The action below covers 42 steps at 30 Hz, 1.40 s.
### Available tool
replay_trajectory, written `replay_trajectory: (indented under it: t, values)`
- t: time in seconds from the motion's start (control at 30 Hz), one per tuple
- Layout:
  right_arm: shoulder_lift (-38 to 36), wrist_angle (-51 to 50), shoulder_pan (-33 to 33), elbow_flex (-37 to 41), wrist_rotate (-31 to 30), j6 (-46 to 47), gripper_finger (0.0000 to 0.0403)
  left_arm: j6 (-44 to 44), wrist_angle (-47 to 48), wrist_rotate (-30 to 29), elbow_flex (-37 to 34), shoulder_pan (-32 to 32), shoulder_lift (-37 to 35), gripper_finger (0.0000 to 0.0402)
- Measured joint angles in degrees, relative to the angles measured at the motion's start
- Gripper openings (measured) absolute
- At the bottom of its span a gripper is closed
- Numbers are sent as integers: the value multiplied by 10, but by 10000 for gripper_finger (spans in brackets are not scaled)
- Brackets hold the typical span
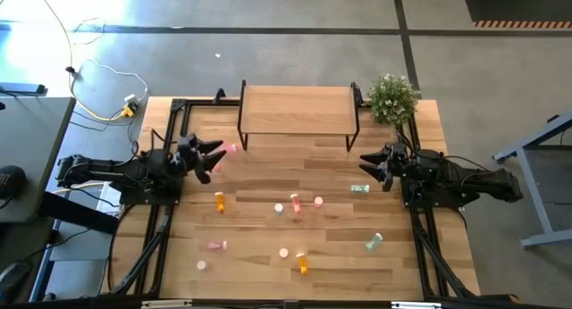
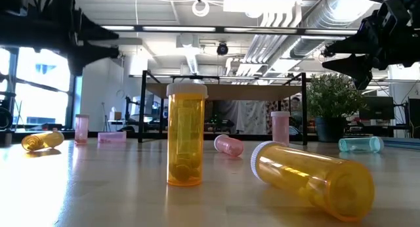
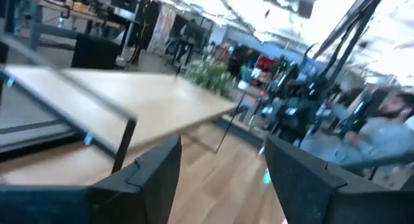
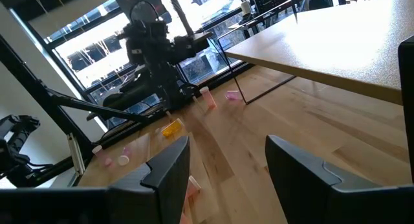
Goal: Pick and place medicine bottles onto shelf by color
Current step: Put the top red pill bottle on the shelf
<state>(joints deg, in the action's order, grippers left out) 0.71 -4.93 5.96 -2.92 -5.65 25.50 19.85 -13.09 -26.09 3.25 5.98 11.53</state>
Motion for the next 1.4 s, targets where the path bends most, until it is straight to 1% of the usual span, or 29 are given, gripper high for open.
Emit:
replay_trajectory:
  t: [0.07, 0.1, 0.27, 0.37, 0.47, 0.57, 0.7, 0.83, 0.9, 1.03, 1.13, 1.23, 1.4]
  values:
    - [0, 0, 0, 0, 0, 0, 193, 4, 43, 5, 41, 0, 2, 212]
    - [0, 0, 0, 0, 0, 0, 193, 3, 81, 5, 68, 0, 6, 209]
    - [0, 0, 0, 0, 0, 0, 193, 2, 333, 5, 223, 0, 53, 196]
    - [0, 0, 0, 0, 0, 0, 193, 21, 450, 6, 293, 0, 96, 191]
    - [0, 0, 0, 0, 0, 0, 193, 24, 507, 31, 344, 0, 137, 189]
    - [0, 0, 0, 0, 0, 0, 193, 21, 552, 64, 381, 0, 181, 188]
    - [0, 0, 0, 0, 0, 0, 193, 8, 612, 68, 415, 0, 245, 188]
    - [0, 0, 0, 0, 0, 0, 193, -16, 661, 71, 432, 0, 309, 188]
    - [0, 0, 0, 0, 0, 0, 193, -16, 685, 85, 434, 2, 335, 188]
    - [0, 0, 0, 0, 0, 0, 193, -18, 731, 139, 434, 18, 378, 188]
    - [0, 0, 0, 0, 0, 0, 193, -42, 740, 161, 434, 36, 398, 188]
    - [0, 0, 0, 0, 0, 0, 193, -72, 740, 170, 434, 60, 408, 188]
    - [0, 0, 0, 0, 0, 0, 193, -105, 750, 187, 434, 119, 418, 188]
